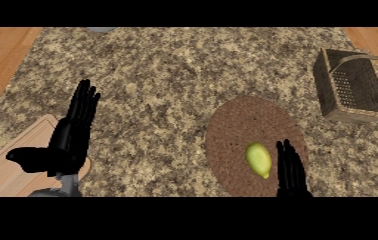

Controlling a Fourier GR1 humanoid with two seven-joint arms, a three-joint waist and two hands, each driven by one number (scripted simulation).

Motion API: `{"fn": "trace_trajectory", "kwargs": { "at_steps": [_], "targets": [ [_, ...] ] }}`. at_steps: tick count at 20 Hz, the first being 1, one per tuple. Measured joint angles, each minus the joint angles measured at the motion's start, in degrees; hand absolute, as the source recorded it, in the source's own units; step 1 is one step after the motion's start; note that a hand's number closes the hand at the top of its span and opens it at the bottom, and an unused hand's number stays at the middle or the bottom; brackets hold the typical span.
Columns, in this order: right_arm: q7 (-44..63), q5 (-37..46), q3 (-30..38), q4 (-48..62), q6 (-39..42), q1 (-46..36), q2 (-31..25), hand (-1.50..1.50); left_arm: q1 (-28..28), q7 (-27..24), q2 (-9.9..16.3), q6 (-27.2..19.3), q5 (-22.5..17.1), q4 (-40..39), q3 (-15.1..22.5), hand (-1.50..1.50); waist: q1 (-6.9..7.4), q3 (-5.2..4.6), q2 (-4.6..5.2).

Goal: Pick the lemon from the placemat and place it in the basket

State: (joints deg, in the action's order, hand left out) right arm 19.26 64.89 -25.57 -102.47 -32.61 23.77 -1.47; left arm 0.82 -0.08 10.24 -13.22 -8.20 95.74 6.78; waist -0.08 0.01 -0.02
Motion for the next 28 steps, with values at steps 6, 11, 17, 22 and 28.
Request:
{"fn": "trace_trajectory", "kwargs": {
  "at_steps": [6, 11, 17, 22, 28],
  "targets": [
    [-1.7, -3.7, 1.6, 3.1, -0.4, -2.4, -1.6, -1.50, -0.1, 0.5, -1.0, 0.9, 1.6, 0.9, -0.9, 0.00, 0.02, 0.00, -0.02],
    [-2.8, -5.1, 2.9, 7.6, -2.1, -5.5, -0.9, -1.50, 0.4, 0.8, -2.0, 1.8, 2.4, 0.4, -1.9, 0.00, -0.05, -0.22, -0.17],
    [-2.7, -5.8, 3.6, 9.3, -1.9, -7.7, -0.5, -1.50, 0.2, -0.8, -3.4, 2.8, 3.0, -1.4, -2.6, 0.00, -0.14, -0.46, -0.34],
    [-4.3, -8.3, 5.1, 12.3, -2.4, -10.0, -0.4, 1.50, 0.1, 0.6, -3.4, 3.4, 3.4, 0.4, -3.4, 0.00, -0.12, -0.59, -0.46],
    [-4.4, -5.2, 5.2, 14.4, 0.3, -12.6, -2.0, 1.50, -1.2, 0.7, -4.1, 3.4, 4.1, 1.5, -2.8, 0.00, -0.08, -0.82, -0.66]
  ]
}}
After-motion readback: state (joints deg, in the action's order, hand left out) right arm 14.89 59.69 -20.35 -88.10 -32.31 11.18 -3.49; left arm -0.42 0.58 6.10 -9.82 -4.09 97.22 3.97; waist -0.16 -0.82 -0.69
